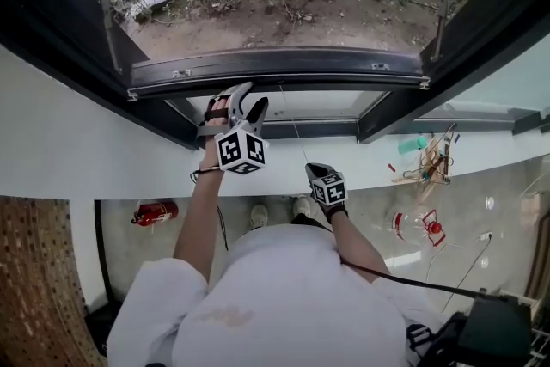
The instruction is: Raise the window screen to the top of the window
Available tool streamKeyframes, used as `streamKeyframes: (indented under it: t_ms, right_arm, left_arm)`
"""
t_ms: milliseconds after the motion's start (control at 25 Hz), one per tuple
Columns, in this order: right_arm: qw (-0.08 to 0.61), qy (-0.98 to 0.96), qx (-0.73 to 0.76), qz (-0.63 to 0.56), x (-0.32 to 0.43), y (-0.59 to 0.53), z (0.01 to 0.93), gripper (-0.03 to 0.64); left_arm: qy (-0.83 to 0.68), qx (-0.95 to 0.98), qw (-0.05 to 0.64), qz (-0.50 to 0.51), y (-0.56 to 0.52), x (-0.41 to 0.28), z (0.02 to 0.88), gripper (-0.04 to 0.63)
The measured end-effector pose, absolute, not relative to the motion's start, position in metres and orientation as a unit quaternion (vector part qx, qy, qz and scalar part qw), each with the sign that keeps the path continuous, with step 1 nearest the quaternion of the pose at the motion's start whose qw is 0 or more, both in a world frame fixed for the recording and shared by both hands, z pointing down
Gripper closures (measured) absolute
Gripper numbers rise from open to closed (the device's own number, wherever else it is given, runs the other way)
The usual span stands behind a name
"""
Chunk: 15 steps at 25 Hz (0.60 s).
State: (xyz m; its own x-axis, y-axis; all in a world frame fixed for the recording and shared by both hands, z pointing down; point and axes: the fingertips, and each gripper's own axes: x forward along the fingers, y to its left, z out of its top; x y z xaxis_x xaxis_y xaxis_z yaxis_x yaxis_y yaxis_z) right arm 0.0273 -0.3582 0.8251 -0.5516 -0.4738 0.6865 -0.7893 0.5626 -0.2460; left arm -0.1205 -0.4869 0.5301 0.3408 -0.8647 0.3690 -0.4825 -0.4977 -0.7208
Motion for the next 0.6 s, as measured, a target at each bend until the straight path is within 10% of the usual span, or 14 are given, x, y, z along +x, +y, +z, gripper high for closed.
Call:
streamKeyframes:
  t_ms: [600]
  right_arm:
    - [0.281,-0.843,0.371,0.269,0.019,-0.356,0.821,0.615]
  left_arm:
    - [0.505,-0.848,0.032,-0.158,-0.454,-0.139,0.508,0.435]
